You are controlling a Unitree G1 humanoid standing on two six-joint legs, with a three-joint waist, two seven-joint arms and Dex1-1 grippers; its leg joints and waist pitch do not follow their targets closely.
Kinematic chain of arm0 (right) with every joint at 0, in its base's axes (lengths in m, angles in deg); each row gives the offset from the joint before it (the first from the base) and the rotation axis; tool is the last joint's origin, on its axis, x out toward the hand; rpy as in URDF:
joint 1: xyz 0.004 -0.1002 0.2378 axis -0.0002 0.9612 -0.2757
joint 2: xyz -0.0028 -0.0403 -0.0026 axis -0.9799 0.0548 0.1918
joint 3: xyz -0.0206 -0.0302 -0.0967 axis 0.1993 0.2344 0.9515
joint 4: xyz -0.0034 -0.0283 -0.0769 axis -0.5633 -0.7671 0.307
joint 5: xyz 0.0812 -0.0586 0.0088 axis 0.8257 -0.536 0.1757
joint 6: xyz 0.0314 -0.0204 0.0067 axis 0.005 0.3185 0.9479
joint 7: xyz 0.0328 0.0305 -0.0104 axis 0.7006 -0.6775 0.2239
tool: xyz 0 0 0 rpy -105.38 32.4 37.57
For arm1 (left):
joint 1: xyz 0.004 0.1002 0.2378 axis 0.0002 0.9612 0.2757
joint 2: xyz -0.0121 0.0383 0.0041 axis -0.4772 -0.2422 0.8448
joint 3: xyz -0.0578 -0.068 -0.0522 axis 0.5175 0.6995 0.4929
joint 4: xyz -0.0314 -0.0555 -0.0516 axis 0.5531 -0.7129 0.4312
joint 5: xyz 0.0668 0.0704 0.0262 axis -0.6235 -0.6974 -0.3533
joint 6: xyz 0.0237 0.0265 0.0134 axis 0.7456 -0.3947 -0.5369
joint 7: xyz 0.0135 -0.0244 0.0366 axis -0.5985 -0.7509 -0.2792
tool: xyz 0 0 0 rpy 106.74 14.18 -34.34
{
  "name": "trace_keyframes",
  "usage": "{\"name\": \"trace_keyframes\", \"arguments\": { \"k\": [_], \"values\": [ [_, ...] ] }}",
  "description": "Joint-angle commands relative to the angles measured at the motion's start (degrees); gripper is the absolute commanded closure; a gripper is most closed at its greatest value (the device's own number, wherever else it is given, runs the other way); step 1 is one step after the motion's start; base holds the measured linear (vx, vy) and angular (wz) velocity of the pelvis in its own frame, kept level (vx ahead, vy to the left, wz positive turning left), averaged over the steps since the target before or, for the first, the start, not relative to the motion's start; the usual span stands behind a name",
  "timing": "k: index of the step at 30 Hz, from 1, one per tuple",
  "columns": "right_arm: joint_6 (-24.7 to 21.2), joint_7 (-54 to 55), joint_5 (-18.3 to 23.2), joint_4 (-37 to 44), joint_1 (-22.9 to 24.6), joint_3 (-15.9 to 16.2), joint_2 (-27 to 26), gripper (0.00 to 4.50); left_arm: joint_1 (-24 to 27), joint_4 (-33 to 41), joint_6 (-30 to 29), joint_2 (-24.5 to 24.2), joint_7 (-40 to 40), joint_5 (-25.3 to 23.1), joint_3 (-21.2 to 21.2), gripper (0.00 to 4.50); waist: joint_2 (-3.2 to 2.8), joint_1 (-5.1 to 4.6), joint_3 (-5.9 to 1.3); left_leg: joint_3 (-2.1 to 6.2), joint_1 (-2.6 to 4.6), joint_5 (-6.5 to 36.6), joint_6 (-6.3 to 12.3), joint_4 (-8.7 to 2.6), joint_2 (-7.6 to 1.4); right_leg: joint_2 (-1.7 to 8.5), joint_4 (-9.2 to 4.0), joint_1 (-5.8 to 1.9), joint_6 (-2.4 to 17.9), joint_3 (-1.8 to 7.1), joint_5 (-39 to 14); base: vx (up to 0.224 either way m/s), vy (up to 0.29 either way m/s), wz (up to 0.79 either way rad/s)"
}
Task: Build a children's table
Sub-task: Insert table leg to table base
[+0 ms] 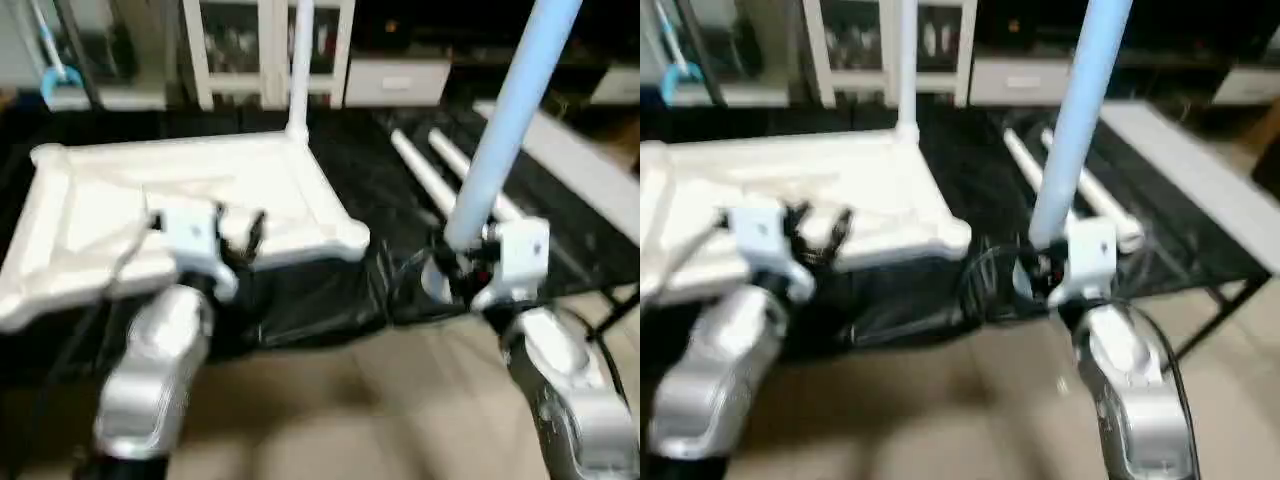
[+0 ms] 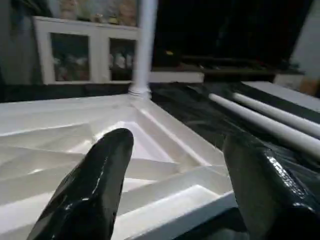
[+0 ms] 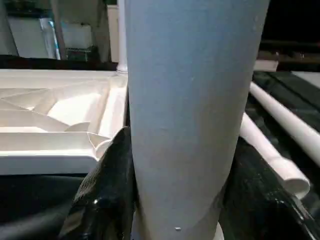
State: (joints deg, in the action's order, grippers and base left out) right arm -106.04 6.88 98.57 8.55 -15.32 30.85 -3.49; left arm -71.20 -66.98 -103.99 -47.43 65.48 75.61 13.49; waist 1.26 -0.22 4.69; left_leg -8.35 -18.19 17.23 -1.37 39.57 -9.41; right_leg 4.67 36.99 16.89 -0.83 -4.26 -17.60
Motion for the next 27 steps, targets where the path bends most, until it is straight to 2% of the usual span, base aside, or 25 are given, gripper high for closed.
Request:
{"name": "trace_keyframes", "arguments": {
  "k": [1,2,3,4,5,6,7,8,9,10,11,12,13,14,15,16,17,18,19,20,22,24,25,26,27],
  "values": [
    [1.1,-1.2,0.7,0.6,-1.0,0.3,0.1,2.64,-0.6,0.1,-0.1,-0.7,-0.1,-0.4,1.1,1.23,0.88,1.44,-3.15,0.56,-3.06,3.5,1.97,-4.48,-1.18,5.33,-10.13,-5.04,7.2,4.98,-39.3,0.090,0.017,0.09],
    [1.5,-2.0,0.8,0.2,-1.2,0.4,0.4,2.64,-0.6,-0.1,0.3,-0.8,-0.3,-0.6,1.1,1.23,-0.35,-0.15,-2.55,1.20,-0.92,5.2,2.29,-8.43,-1.91,0.98,-8.09,-2.78,8.8,1.94,-27.0,0.090,0.017,0.09],
    [1.5,-2.5,1.1,-0.2,-1.5,0.4,0.5,2.64,-0.6,-0.1,0.1,-1.1,-0.4,-0.8,1.0,1.23,-2.36,-2.30,-4.04,5.19,5.94,10.6,3.80,-10.51,-4.88,-1.33,-3.32,1.46,9.4,0.45,-15.1,0.140,0.026,0.14],
    [1.6,-2.7,1.2,-0.4,-1.7,0.5,0.6,2.64,-0.7,-0.2,0.2,-1.2,-0.5,-1.0,1.0,1.23,-2.39,-3.94,-4.59,8.82,10.07,15.1,8.94,-11.52,-7.84,-0.80,1.01,4.99,7.7,0.28,-6.4,0.190,0.014,0.08],
    [1.8,-2.9,1.3,-0.6,-1.9,0.5,0.6,2.64,-0.8,-0.3,0.3,-1.3,-0.6,-1.2,0.9,1.23,-2.12,-4.56,-4.67,9.59,10.53,13.8,12.52,-11.42,-8.48,-0.32,2.30,6.12,5.0,0.35,-3.9,0.190,0.014,0.08],
    [1.8,-3.2,1.6,-0.9,-2.2,0.4,0.7,2.64,-0.9,-0.3,0.2,-1.4,-0.6,-1.2,1.1,1.23,-1.72,-4.61,-4.18,8.96,9.76,11.6,17.75,-11.21,-8.19,0.73,3.61,7.53,1.5,0.53,-0.7,0.175,-0.012,-0.03],
    [1.8,-3.3,1.9,-1.1,-2.4,0.2,0.7,2.64,-1.0,-0.3,0.3,-1.4,-0.6,-1.2,1.3,1.23,-0.93,-4.77,-4.35,8.42,9.71,10.0,19.33,-11.09,-7.80,1.27,3.39,8.00,1.2,0.89,1.3,0.151,-0.030,-0.07],
    [1.9,-3.2,2.2,-1.4,-2.4,0.0,0.6,2.64,-1.1,-0.4,0.3,-1.3,-0.7,-1.2,1.4,1.23,1.89,-3.68,-4.52,2.24,4.50,10.1,16.10,-8.52,-0.66,3.04,-3.45,2.22,4.7,4.40,4.2,0.151,-0.030,-0.07],
    [2.0,-3.1,2.3,-1.5,-2.3,0.0,0.7,2.64,-1.1,-0.4,0.3,-1.2,-0.8,-1.2,1.5,1.23,2.53,-2.31,-4.85,0.20,1.79,9.7,14.56,-5.57,2.63,4.20,-5.70,-1.47,8.4,7.30,-3.1,0.154,-0.053,0.05],
    [2.0,-3.1,2.3,-1.6,-2.3,-0.1,0.7,2.64,-1.1,-0.5,0.4,-1.2,-0.9,-1.2,1.5,1.23,3.52,-0.38,-5.12,1.57,-3.40,6.1,10.79,2.31,3.45,9.77,-8.91,-7.72,15.8,13.70,-16.5,0.194,-0.030,0.12],
    [2.1,-3.1,2.5,-1.6,-2.1,-0.2,0.7,2.64,-1.0,-0.6,0.4,-1.2,-0.9,-1.4,1.4,1.23,2.85,0.47,-5.01,2.48,-4.92,3.2,8.44,4.36,2.70,10.70,-9.05,-8.25,18.3,14.02,-17.7,0.194,-0.030,0.12],
    [2.1,-3.1,2.5,-1.6,-2.1,-0.2,0.7,2.64,-1.0,-0.6,0.4,-1.2,-0.9,-1.4,1.4,1.23,2.63,0.66,-4.89,3.49,-7.45,-1.2,5.12,5.66,2.27,8.95,-8.10,-8.54,22.0,13.26,-10.6,0.211,0.010,0.06],
    [2.2,-3.1,2.5,-1.6,-1.9,-0.2,0.7,2.64,-0.9,-0.6,0.5,-1.1,-1.0,-1.4,1.3,1.23,2.57,0.69,-4.54,3.51,-7.64,-2.9,4.23,5.08,2.06,7.96,-8.16,-8.15,23.3,11.97,-7.7,0.177,0.016,0.05],
    [2.3,-3.3,2.6,-1.6,-1.7,-0.5,0.7,2.64,-0.9,-0.7,0.4,-1.1,-1.1,-1.4,1.1,1.23,0.70,0.95,-4.05,2.89,-6.07,-10.5,4.80,-1.30,0.59,3.77,-9.26,-5.89,21.4,6.20,-11.4,0.177,0.016,0.05],
    [2.4,-3.3,2.5,-1.6,-1.5,-0.6,0.8,2.64,-1.0,-0.8,0.5,-1.1,-1.3,-1.5,0.8,1.23,-0.50,0.86,-4.11,2.46,-5.10,-11.9,5.83,-4.20,0.28,1.95,-9.26,-5.82,19.0,4.21,-13.9,0.169,0.032,0.06],
    [2.4,-3.3,2.5,-1.6,-1.5,-0.6,0.8,2.64,-1.0,-0.8,0.5,-1.1,-1.3,-1.5,0.8,1.23,-3.79,0.01,-3.07,4.85,0.61,2.2,3.74,-9.30,-1.90,-2.97,-6.46,-1.63,11.2,-0.08,-16.9,0.165,0.069,0.03],
    [2.6,-3.5,2.3,-1.8,-1.7,-0.7,1.0,2.64,-1.2,-1.0,0.5,-1.0,-1.4,-1.4,0.6,1.23,-4.40,-2.52,-3.50,8.36,1.99,11.4,5.68,-10.56,-4.73,-3.93,-1.10,0.05,8.5,-0.70,-14.0,0.165,0.069,0.03],
    [2.7,-3.6,2.2,-1.9,-1.8,-0.9,1.2,2.64,-1.3,-1.2,0.5,-0.9,-1.5,-1.4,0.5,1.23,-3.99,-1.89,-5.51,11.75,6.49,22.3,9.64,-11.04,-8.00,-2.76,4.19,3.59,3.4,0.66,-8.8,0.195,0.079,0.03],
    [2.7,-3.7,2.1,-2.1,-2.1,-1.0,1.4,2.64,-1.5,-1.3,0.5,-0.8,-1.6,-1.4,0.4,1.23,-3.72,-2.86,-5.79,12.45,6.65,15.4,16.66,-9.87,-7.66,-1.74,5.75,5.62,-1.2,0.94,-4.7,0.212,0.044,0.03],
    [2.8,-3.8,2.3,-2.3,-2.4,-1.4,1.5,2.64,-1.7,-1.6,0.4,-0.7,-1.7,-1.5,0.3,1.23,-3.19,-2.83,-5.02,10.56,5.50,10.6,20.78,-9.65,-6.72,-1.25,6.45,6.93,-2.7,0.93,-1.2,0.212,0.044,0.03],
    [2.9,-4.0,2.7,-2.5,-2.5,-1.9,1.6,2.64,-1.9,-1.7,-0.1,-0.5,-1.9,-1.1,0.2,1.23,-1.64,-3.15,-4.35,7.83,3.67,7.4,22.54,-11.03,-5.73,-0.61,5.42,7.49,-2.0,1.40,4.7,0.162,0.009,-0.06],
    [3.3,-4.3,3.3,-2.8,-2.7,-2.3,1.9,2.64,-2.0,-1.8,0.0,0.0,-2.7,-0.2,0.2,1.23,0.42,-2.90,-4.07,4.47,1.72,6.6,20.17,-10.43,-3.35,1.00,-0.03,6.19,0.9,3.25,11.4,0.150,-0.035,-0.02],
    [3.4,-4.8,5.0,-3.2,-3.1,-3.5,1.9,2.64,-2.3,-2.1,-1.1,0.5,-4.2,1.4,0.0,1.23,3.25,0.02,-5.37,1.74,-3.65,4.6,12.91,-0.41,4.15,8.59,-7.51,-1.01,2.1,11.94,1.5,0.130,-0.079,0.06],
    [3.3,-6.1,7.5,-3.6,-3.8,-4.7,1.8,2.64,-3.3,-3.0,-1.1,0.5,-7.7,3.2,-1.0,1.23,2.92,0.02,-5.83,4.09,-5.51,-6.4,7.76,-0.56,2.85,8.98,-4.78,-2.85,4.7,11.44,10.9,0.130,-0.079,0.06],
    [2.3,-7.5,9.3,-3.8,-4.4,-5.2,1.9,2.64,-3.8,-3.5,-0.9,0.4,-10.5,4.9,-1.5,1.23,2.73,0.18,-5.76,4.41,-5.68,-12.2,5.52,-1.96,2.56,7.52,-3.18,-2.38,4.8,10.10,23.1,0.117,-0.063,-0.02]
  ]
}}
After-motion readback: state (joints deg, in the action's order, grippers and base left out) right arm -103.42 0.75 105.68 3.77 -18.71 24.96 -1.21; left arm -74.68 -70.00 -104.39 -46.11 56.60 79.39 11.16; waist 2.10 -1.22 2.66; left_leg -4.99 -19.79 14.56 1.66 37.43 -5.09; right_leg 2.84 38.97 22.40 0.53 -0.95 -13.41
